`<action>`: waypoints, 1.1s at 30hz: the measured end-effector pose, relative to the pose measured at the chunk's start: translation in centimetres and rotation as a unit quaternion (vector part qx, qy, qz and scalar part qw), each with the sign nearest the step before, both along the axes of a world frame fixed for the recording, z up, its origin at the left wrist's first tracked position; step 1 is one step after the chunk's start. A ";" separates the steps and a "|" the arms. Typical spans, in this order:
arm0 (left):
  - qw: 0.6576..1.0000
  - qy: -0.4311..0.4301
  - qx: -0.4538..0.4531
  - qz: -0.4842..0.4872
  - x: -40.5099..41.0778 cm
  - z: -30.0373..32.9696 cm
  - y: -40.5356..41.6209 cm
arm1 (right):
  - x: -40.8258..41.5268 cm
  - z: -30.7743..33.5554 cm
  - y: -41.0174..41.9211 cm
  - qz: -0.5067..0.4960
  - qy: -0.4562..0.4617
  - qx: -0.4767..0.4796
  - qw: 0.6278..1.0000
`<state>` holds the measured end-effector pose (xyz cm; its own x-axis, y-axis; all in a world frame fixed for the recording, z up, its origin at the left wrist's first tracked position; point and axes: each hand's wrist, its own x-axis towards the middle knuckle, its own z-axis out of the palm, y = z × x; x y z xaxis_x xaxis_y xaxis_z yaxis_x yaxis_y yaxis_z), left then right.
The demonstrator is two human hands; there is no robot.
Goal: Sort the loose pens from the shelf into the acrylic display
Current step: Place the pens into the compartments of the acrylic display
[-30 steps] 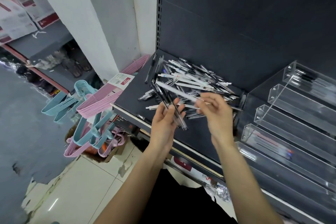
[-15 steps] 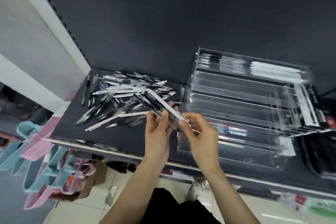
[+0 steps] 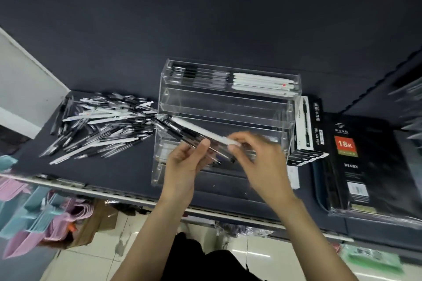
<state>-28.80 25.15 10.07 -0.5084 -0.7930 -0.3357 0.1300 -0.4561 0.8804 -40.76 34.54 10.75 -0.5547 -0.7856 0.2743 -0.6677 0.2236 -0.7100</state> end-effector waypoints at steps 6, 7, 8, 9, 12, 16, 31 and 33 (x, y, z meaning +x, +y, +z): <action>0.999 0.035 -0.001 0.022 -2.4 0.6 -0.8 | -11.1 4.0 0.3 -0.091 0.112 -0.026 0.989; 0.999 0.035 0.006 0.025 -2.6 0.5 -1.1 | -12.8 4.3 -0.2 -0.093 0.128 0.002 0.988; 0.999 0.034 0.012 0.028 -3.0 0.5 -1.3 | -14.1 4.4 -0.8 -0.087 0.138 0.034 0.986; 0.999 0.033 0.013 0.028 -3.3 0.4 -1.6 | -15.1 4.4 -1.5 -0.078 0.148 0.062 0.984; 0.999 0.038 0.011 0.017 -4.7 0.5 -2.4 | -16.6 4.4 -3.3 -0.032 0.156 0.105 0.982; 0.998 0.055 0.016 0.001 -6.3 0.8 -2.8 | -17.0 4.4 -4.6 -0.010 0.202 0.175 0.964; 0.996 0.068 0.052 0.015 -6.3 -0.4 -3.4 | -16.8 4.0 -5.7 -0.065 0.322 0.255 0.909; 0.996 0.068 0.053 0.011 -6.2 -0.4 -3.3 | -16.5 3.7 -5.6 -0.075 0.323 0.243 0.911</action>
